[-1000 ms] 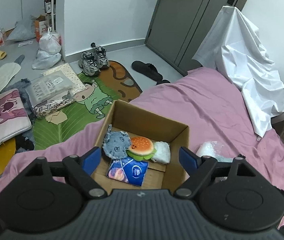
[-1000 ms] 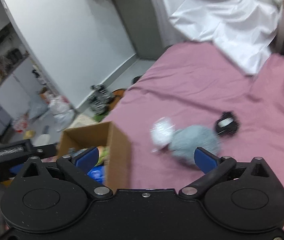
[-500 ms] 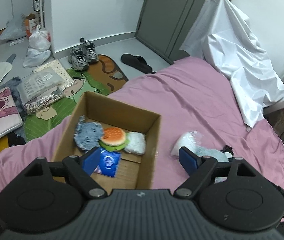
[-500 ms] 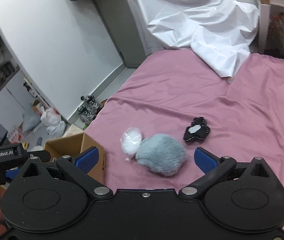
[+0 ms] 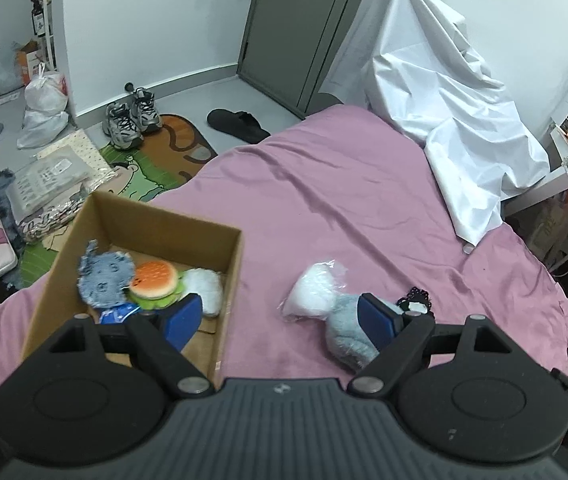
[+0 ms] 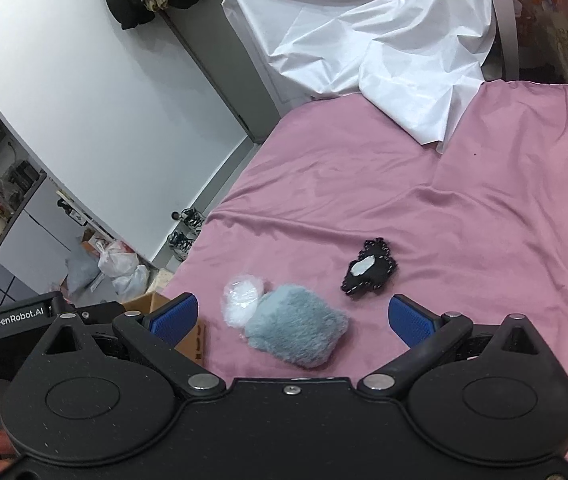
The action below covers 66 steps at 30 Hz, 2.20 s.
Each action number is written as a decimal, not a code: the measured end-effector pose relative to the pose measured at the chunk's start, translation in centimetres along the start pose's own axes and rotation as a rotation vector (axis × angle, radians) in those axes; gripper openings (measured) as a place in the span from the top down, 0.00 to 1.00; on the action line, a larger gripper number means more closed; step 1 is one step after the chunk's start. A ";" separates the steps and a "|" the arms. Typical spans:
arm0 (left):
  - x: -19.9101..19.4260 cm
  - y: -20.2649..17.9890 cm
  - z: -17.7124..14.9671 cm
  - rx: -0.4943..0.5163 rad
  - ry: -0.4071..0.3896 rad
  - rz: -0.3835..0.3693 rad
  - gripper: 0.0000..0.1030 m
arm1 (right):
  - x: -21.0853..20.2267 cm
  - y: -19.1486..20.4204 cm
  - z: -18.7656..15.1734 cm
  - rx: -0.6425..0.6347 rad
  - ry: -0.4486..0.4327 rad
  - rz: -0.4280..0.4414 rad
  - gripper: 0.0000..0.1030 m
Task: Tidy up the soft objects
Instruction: 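Grasp the white plastic bag with the left tool while the right grasps the black lace item, then carry the white bag with the left tool while the right carries the black item to the box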
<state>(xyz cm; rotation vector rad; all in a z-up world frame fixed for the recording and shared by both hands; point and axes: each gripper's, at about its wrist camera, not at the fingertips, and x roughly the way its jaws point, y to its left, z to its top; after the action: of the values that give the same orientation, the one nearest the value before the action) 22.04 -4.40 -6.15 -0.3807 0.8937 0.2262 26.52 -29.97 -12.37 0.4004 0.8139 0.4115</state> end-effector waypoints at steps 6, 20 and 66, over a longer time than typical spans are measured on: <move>1.9 -2.2 0.2 0.028 0.016 -0.006 0.19 | 0.9 -1.7 0.9 0.001 -0.004 0.019 0.00; 7.5 -5.4 0.6 0.050 0.085 0.008 0.23 | 5.1 -4.5 1.6 0.037 0.051 0.024 0.06; 6.9 -4.9 2.0 -0.011 0.106 -0.020 0.66 | 5.5 -3.0 3.1 0.105 0.037 0.028 0.82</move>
<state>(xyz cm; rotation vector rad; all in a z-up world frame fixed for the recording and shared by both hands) 29.39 -7.78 -9.34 -0.4148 0.9933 0.1944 32.84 -30.39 -15.27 0.5036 0.8690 0.4047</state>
